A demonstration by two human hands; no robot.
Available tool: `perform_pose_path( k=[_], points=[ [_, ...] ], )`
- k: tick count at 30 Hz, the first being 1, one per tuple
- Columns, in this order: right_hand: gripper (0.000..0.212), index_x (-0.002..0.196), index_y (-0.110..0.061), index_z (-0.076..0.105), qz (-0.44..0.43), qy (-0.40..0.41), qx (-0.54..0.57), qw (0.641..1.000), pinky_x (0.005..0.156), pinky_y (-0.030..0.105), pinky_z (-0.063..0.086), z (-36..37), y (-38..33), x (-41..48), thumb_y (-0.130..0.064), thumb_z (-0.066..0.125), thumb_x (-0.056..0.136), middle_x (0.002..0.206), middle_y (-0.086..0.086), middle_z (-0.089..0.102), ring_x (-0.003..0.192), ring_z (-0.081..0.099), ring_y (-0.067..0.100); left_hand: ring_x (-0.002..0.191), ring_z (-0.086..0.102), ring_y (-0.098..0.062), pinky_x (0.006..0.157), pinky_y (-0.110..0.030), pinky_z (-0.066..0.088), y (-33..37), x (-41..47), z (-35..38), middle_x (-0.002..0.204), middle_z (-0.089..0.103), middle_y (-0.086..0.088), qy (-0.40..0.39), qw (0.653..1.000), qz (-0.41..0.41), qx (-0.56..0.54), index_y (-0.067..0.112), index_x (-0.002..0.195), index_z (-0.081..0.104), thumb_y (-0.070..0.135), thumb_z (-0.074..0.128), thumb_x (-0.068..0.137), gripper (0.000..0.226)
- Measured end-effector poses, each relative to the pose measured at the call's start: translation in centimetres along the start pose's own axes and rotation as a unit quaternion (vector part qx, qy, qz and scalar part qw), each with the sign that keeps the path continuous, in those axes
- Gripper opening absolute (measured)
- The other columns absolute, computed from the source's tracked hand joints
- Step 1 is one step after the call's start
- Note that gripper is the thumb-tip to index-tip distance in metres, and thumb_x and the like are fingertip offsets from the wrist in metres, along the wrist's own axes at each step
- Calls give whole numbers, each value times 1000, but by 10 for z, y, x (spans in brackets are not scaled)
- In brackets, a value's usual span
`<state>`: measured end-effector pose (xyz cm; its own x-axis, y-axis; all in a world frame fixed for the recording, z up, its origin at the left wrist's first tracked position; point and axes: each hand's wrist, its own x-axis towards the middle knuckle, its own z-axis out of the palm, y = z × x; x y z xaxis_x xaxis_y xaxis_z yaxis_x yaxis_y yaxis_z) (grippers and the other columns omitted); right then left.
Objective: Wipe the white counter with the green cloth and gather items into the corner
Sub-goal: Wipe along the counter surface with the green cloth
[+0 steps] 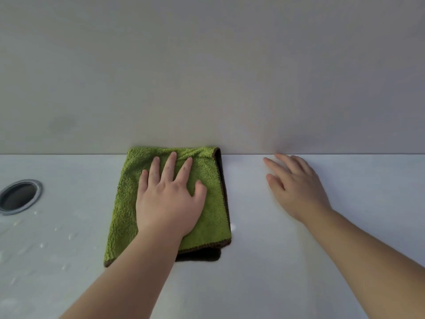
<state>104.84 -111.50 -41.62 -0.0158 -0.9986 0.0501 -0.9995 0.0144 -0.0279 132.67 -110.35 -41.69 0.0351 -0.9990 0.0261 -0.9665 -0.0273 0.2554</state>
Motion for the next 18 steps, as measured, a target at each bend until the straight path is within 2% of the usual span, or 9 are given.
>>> perform_pose_path(
  k=[4,8,13,16,18],
  points=[
    [47,145,-49,33,-25,-6,5,1000,117,36,17,-2,-2,-3,-50,24,99,157,-13,27,143,20,19,154,-9,-19,124,-43,-6,2,-15,1,168,-2,13,1,1000,-5,5,49,156,3,69,5,87,73],
    [48,148,-49,22,-1,-46,11,999,117,34,11,-7,-9,-1,-50,16,100,161,-15,16,148,10,18,154,-9,-20,124,-43,-7,6,-47,3,168,-1,12,13,1000,-14,-2,49,156,3,70,5,86,73],
    [52,154,-20,17,45,-71,16,996,120,40,9,-7,-47,-6,-27,20,102,164,2,7,148,4,28,153,-13,-18,124,-44,-8,11,-93,-2,168,-6,12,3,1000,-19,-14,49,156,-1,70,4,86,73],
    [53,151,-15,21,47,-37,22,998,119,43,11,-4,-55,-17,-28,18,100,162,5,11,147,8,29,152,-19,-17,123,-43,-10,14,-127,-7,167,-11,14,-6,1000,-22,-21,50,155,-5,70,2,86,73],
    [59,152,-15,19,43,-45,16,998,119,43,9,-3,-52,-17,-32,8,97,163,6,9,148,5,29,151,-21,-16,122,-42,-13,15,-152,-9,166,-14,15,-4,999,-23,-29,51,154,-8,70,3,86,72]
  ],
)
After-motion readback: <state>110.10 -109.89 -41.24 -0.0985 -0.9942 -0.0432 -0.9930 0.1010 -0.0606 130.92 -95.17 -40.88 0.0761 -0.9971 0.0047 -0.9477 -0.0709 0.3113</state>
